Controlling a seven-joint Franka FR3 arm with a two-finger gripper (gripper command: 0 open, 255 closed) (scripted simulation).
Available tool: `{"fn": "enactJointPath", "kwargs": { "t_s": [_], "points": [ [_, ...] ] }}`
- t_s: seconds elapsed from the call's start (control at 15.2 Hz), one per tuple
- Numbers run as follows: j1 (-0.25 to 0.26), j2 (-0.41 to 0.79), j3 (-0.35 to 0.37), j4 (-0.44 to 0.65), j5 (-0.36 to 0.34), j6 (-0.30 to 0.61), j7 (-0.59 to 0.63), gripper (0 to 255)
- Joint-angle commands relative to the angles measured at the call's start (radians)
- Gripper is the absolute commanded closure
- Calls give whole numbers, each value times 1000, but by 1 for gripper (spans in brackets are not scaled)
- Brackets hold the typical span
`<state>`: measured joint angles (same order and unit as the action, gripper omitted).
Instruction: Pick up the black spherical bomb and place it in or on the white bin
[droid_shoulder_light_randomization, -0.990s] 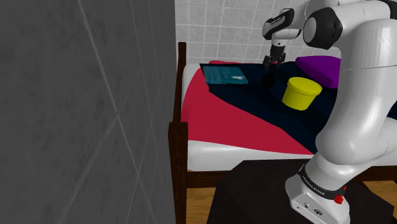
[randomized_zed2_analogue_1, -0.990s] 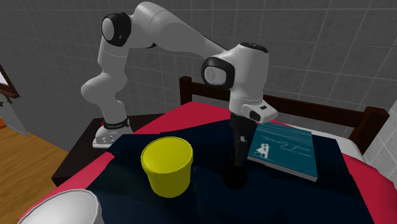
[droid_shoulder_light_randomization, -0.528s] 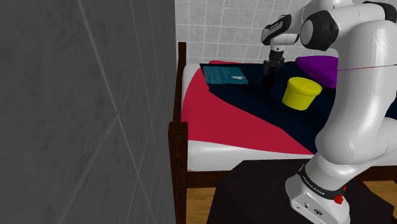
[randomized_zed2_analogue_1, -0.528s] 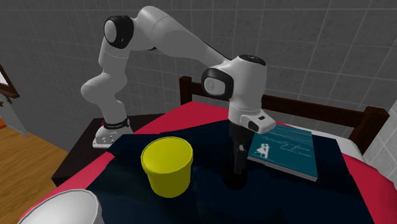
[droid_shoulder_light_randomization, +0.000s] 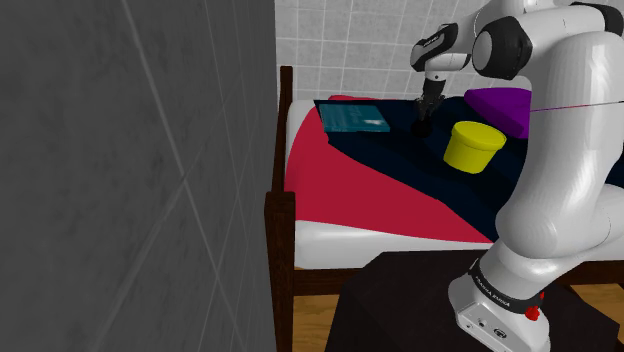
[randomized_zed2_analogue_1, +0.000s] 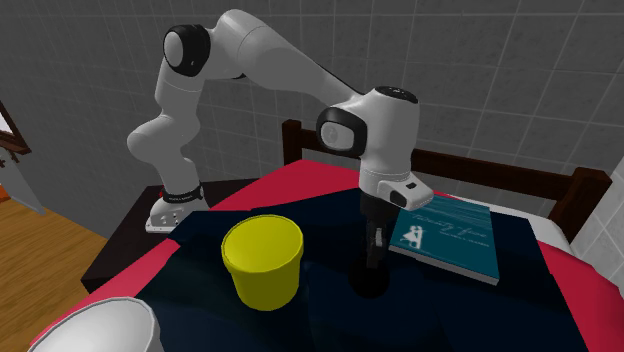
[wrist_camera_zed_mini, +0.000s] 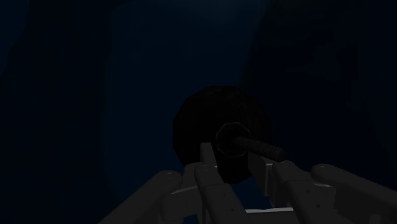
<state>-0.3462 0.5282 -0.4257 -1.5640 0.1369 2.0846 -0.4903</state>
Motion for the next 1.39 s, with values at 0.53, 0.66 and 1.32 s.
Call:
{"fn": "enactJointPath", "kwargs": {
  "t_s": [0.53, 0.66, 1.32],
  "points": [
    [1, -10, -3, 12, -4, -22, 1, 255],
    [2, -19, -5, 26, -8, -44, 2, 255],
    [1, -52, -15, 113, -23, -161, 6, 255]
  ]
}}
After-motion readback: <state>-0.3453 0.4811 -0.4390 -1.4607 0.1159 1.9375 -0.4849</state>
